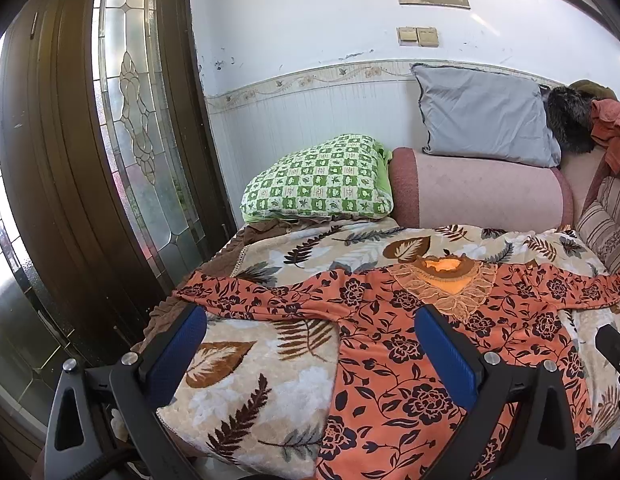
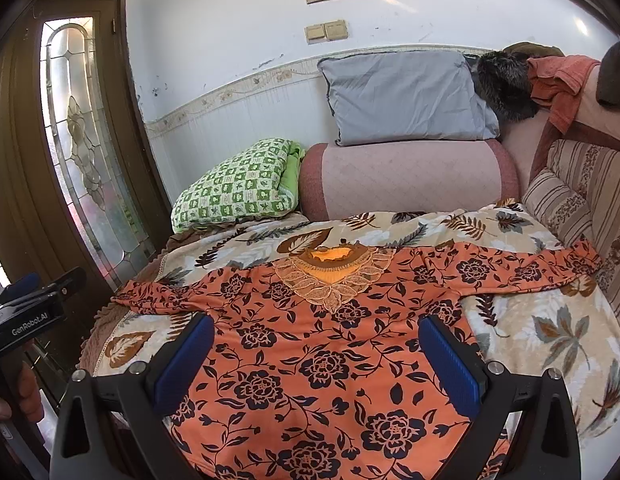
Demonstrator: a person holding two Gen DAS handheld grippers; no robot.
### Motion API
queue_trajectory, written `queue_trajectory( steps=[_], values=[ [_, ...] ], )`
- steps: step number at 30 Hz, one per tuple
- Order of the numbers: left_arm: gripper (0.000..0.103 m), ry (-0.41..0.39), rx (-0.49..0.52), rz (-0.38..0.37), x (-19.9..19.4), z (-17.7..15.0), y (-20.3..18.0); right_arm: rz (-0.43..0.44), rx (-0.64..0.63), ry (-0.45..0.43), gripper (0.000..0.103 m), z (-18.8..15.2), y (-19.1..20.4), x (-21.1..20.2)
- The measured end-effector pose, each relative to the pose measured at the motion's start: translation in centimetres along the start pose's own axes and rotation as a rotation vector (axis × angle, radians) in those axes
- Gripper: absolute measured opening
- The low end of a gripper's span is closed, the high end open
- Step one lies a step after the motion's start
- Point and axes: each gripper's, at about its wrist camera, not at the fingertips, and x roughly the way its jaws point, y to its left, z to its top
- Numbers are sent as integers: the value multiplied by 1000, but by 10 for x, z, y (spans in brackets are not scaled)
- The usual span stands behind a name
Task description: Fold small clothes
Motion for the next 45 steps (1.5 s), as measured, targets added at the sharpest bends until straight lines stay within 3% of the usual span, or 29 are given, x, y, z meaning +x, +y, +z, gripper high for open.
queue_trajectory(
  steps=[13, 17, 19, 22, 25, 27, 32, 36, 39, 41, 45],
  values=[
    [103, 50, 17, -14, 42, 1, -17, -5, 47, 45, 103, 3, -23, 34],
    [103, 175, 22, -72, 97, -7, -39, -79, 104, 37, 103, 9, -61, 43],
    [103, 263, 38, -90, 134, -19, -58, -142, 139, 31, 103, 11, -90, 46],
    [103, 318, 45, -89, 175, -33, -91, -259, 188, 32, 103, 10, -140, 52],
    [103, 322, 50, -109, 197, -37, -121, -366, 206, 52, 103, 10, -191, 63],
    [103, 308, 39, -118, 209, -35, -138, -391, 231, 57, 103, 11, -224, 69],
    [103, 324, 28, -160, 246, -45, -163, -420, 439, 30, 103, 11, -341, 87],
    [103, 427, 59, -184, 285, -66, -172, -383, 707, -30, 103, 2, -442, 104],
    [103, 415, 48, -156, 300, -68, -169, -334, 881, -56, 102, -7, -492, 120],
    [103, 420, 9, -170, 306, -65, -164, -303, 1004, -76, 91, -15, -523, 135],
    [103, 397, -11, -172, 310, -59, -162, -272, 1092, -88, 78, -23, -543, 157]
  ],
)
